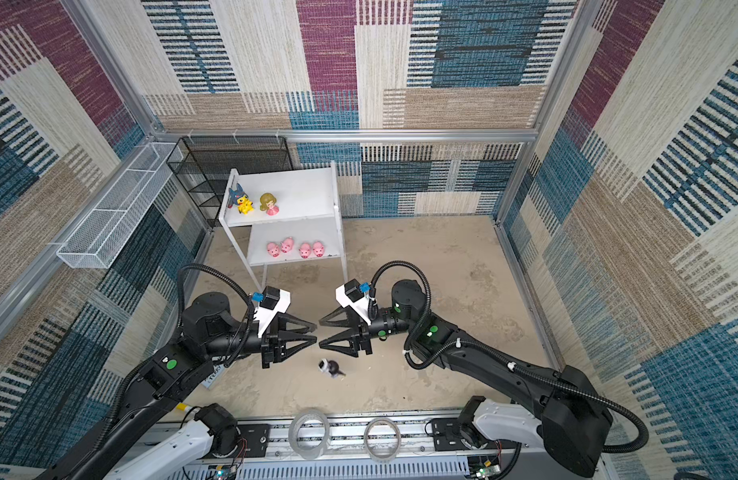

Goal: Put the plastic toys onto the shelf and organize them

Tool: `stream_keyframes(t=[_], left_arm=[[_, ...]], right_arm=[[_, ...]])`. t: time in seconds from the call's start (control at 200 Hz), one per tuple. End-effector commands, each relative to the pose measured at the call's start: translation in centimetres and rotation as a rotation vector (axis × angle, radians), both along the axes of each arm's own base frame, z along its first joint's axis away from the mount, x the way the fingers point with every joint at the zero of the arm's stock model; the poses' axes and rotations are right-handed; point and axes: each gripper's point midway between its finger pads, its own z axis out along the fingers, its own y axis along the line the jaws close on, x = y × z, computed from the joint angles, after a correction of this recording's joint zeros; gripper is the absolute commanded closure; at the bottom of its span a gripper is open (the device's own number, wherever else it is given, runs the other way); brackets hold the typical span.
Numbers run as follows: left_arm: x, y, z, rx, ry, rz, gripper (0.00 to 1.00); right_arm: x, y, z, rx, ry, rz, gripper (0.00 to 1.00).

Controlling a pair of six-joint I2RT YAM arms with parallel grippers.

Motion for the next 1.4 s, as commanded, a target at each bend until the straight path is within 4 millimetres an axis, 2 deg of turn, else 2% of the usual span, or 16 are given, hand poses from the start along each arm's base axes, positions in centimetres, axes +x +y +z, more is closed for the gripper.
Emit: stream_keyframes(t=[0.0,0.135,0.195,0.215,0.31,0.331,0.376,0.431,0.521,0.611,0.731,0.871,0.952,1.122,1.397], left_arm=[[0.8,-0.1,0.0,0.0,-0.028,0.029,0.63],[2.9,0.4,-2.0,0.037,0.044,0.156,0.63],[3.6,0.9,-3.7,0.066,0.103,0.219,0.61],[4.4,1.3,-4.4,0.085,0.118,0.272,0.61],[5.3,3.2,-7.4,0.157,0.231,0.426,0.55],[5.4,3.6,-8.1,0.168,0.253,0.455,0.5],[5.4,4.5,-9.2,0.184,0.293,0.51,0.26],[5.3,5.8,-10.7,0.206,0.349,0.586,0.02],[5.2,8.4,-12.9,0.263,0.424,0.737,0.01],[5.2,11.0,-14.0,0.297,0.46,0.885,0.01],[5.5,13.6,-14.3,0.341,0.492,1.04,0.01],[5.8,14.5,-14.3,0.402,0.533,1.095,0.01],[5.9,15.0,-14.0,0.423,0.539,1.119,0.0],[6.0,16.3,-12.4,0.378,0.475,1.162,0.0],[5.9,16.8,-11.8,0.352,0.433,1.173,0.01]], right_arm=[[1.1,0.1,-1.0,-0.025,0.021,-0.066,0.38],[3.0,-0.3,-4.1,-0.112,0.062,-0.177,0.37],[3.3,-0.7,-5.5,-0.142,0.087,-0.206,0.35],[3.4,-0.8,-6.0,-0.157,0.095,-0.22,0.34],[3.5,-1.5,-8.6,-0.227,0.137,-0.259,0.31],[3.5,-1.7,-9.2,-0.24,0.146,-0.268,0.3],[3.2,-2.1,-10.3,-0.261,0.161,-0.273,0.28],[3.0,-2.5,-11.6,-0.288,0.18,-0.284,0.26],[2.0,-2.4,-14.0,-0.358,0.153,-0.266,0.25],[0.0,-1.0,-16.4,-0.423,0.077,-0.205,0.27],[-1.2,1.2,-18.2,-0.438,0.036,-0.137,0.31],[-1.7,4.1,-19.9,-0.481,0.016,-0.05,0.44],[-2.1,5.4,-20.9,-0.5,0.025,0.001,0.47],[-3.2,6.4,-23.4,-0.549,0.06,0.103,0.5],[-4.6,7.4,-24.5,-0.571,0.122,0.25,0.54]])
